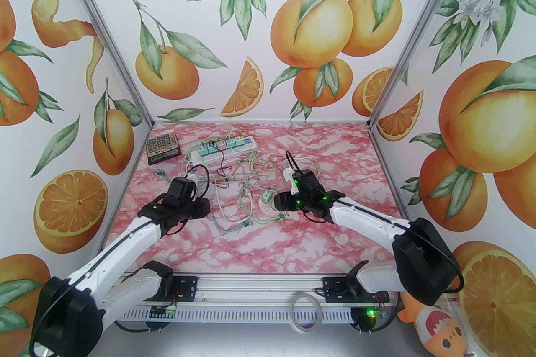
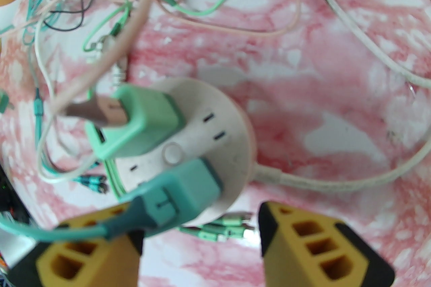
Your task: Pull the plug off the socket
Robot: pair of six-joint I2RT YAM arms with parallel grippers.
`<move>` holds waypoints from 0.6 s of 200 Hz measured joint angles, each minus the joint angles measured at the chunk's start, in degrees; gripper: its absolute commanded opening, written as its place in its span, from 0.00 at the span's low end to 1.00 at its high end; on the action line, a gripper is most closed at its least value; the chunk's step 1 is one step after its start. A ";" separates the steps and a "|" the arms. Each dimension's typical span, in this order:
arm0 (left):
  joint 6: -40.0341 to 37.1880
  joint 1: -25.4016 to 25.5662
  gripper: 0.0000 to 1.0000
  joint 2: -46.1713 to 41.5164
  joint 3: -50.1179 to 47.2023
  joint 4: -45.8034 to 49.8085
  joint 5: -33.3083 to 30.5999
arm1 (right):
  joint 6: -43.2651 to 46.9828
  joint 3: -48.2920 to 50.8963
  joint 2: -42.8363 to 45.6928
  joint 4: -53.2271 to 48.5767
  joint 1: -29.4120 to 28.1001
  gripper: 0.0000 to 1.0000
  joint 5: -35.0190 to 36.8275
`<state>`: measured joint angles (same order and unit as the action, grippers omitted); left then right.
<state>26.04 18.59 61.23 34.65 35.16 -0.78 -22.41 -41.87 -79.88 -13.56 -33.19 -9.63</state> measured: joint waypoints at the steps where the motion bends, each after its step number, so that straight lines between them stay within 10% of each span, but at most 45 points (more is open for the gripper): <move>1: 0.11 -0.07 0.35 0.17 0.04 0.09 0.11 | -0.02 0.00 0.00 0.00 0.00 0.60 0.00; 120: 2.45 -3.93 0.54 12.76 4.83 5.62 -0.07 | 0.48 0.00 -0.04 0.07 0.00 0.61 0.00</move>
<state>28.49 14.66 74.00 39.48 40.77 -0.84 -21.93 -41.87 -79.92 -13.50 -33.19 -9.63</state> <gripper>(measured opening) 0.479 0.606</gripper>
